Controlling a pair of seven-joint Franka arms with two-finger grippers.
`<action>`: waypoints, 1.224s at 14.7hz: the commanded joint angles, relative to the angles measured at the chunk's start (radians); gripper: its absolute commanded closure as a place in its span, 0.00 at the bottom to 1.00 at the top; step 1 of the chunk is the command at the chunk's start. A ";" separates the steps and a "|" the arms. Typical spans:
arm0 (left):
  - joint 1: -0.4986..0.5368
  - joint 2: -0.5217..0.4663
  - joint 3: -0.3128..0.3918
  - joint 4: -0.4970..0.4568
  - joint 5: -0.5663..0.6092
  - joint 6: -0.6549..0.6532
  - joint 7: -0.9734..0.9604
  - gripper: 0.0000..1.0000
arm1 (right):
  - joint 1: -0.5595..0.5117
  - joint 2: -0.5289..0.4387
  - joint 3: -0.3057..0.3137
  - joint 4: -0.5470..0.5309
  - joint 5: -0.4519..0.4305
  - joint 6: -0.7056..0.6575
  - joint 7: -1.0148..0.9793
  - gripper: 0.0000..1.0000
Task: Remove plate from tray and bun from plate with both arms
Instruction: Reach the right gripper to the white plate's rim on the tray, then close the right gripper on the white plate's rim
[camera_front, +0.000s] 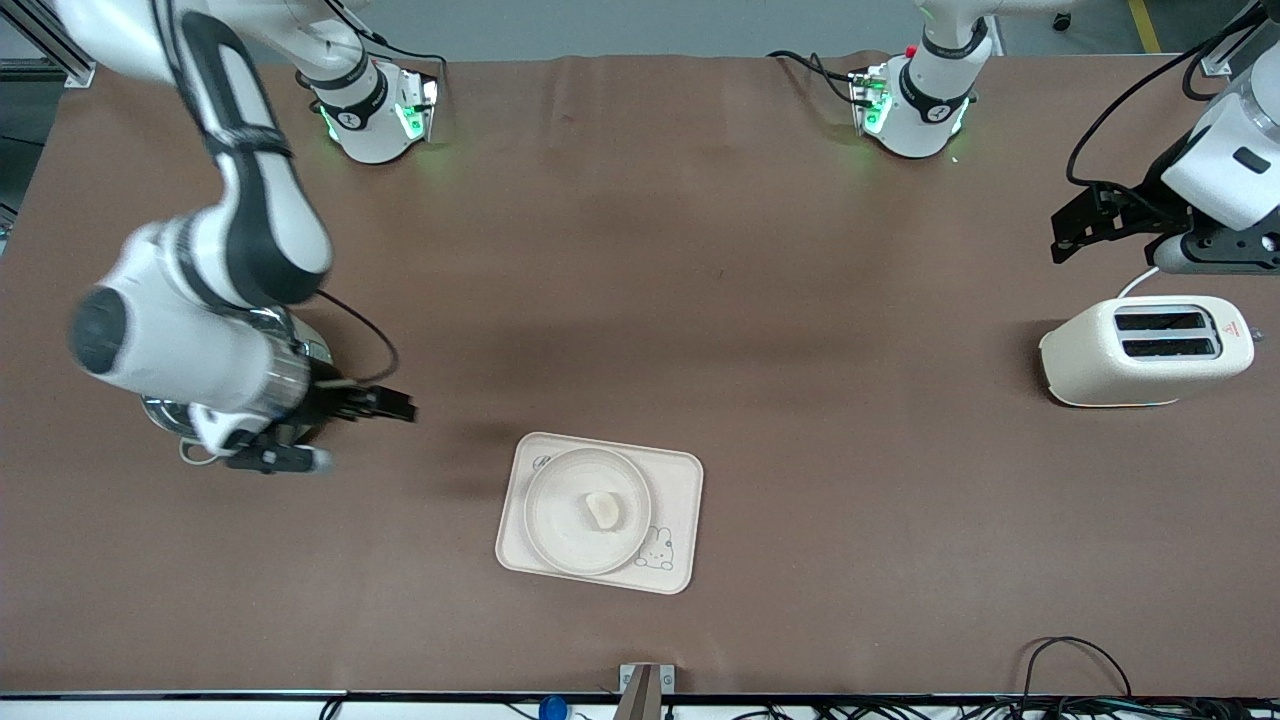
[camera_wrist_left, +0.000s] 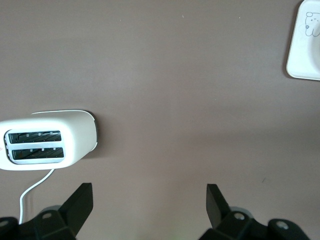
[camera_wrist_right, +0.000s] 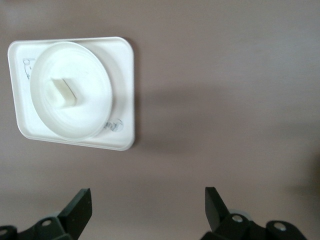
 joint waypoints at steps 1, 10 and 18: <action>0.004 -0.001 -0.001 0.018 -0.003 -0.015 -0.006 0.00 | 0.062 0.140 -0.008 0.086 0.044 0.084 0.046 0.00; 0.004 -0.003 -0.001 0.016 -0.002 -0.018 -0.006 0.00 | 0.154 0.375 -0.008 0.187 0.044 0.372 0.130 0.20; 0.001 0.000 -0.003 0.016 -0.003 -0.016 -0.006 0.00 | 0.173 0.496 -0.008 0.281 0.044 0.438 0.130 0.73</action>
